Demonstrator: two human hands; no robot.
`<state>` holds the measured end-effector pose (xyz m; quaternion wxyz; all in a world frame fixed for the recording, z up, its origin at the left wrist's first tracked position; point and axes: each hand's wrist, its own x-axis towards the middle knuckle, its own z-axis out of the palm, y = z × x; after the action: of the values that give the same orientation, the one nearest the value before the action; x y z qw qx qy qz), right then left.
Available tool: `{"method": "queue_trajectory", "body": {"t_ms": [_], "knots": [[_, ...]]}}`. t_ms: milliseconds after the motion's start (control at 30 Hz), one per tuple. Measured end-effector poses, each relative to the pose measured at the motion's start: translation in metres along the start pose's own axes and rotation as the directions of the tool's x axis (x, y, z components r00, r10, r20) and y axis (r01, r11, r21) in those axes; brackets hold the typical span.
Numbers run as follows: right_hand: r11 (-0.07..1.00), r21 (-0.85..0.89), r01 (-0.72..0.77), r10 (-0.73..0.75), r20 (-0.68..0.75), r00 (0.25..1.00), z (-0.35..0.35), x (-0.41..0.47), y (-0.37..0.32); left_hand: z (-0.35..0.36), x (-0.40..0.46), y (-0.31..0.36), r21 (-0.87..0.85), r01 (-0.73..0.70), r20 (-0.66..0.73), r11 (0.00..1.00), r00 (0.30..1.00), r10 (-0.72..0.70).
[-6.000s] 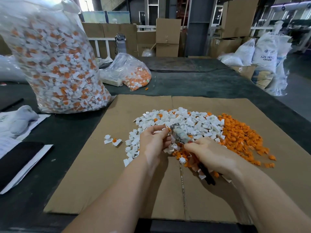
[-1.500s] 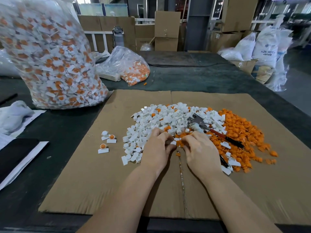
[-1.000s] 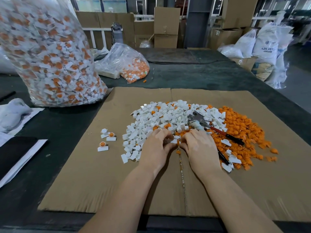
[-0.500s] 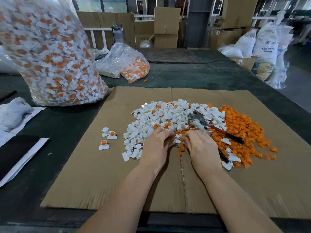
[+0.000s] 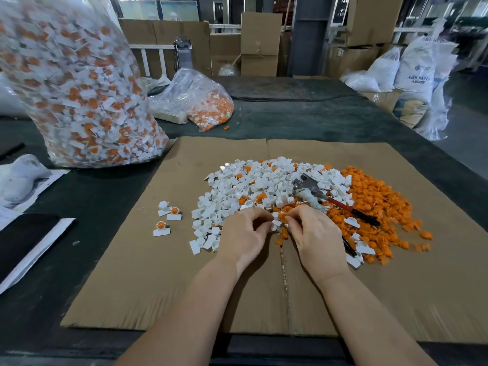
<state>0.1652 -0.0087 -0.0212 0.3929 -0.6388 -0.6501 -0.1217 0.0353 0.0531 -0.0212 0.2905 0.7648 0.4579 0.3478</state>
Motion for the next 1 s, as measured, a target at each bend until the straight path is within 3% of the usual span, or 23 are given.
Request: {"method": "queue_trajectory", "body": {"t_ms": [333, 1000], "knots": [[0.999, 0.046, 0.009, -0.011, 0.046, 0.999, -0.0026, 0.0004, -0.0023, 0.0043, 0.0000, 0.0060, -0.340, 0.201, 0.009, 0.919, 0.978, -0.210], [1.000, 0.019, -0.007, 0.005, 0.110, 0.994, 0.0000, -0.0007, -0.0006, 0.0067, -0.0058, 0.0014, -0.423, 0.198, 0.113, 0.884, 0.980, -0.165]]}}
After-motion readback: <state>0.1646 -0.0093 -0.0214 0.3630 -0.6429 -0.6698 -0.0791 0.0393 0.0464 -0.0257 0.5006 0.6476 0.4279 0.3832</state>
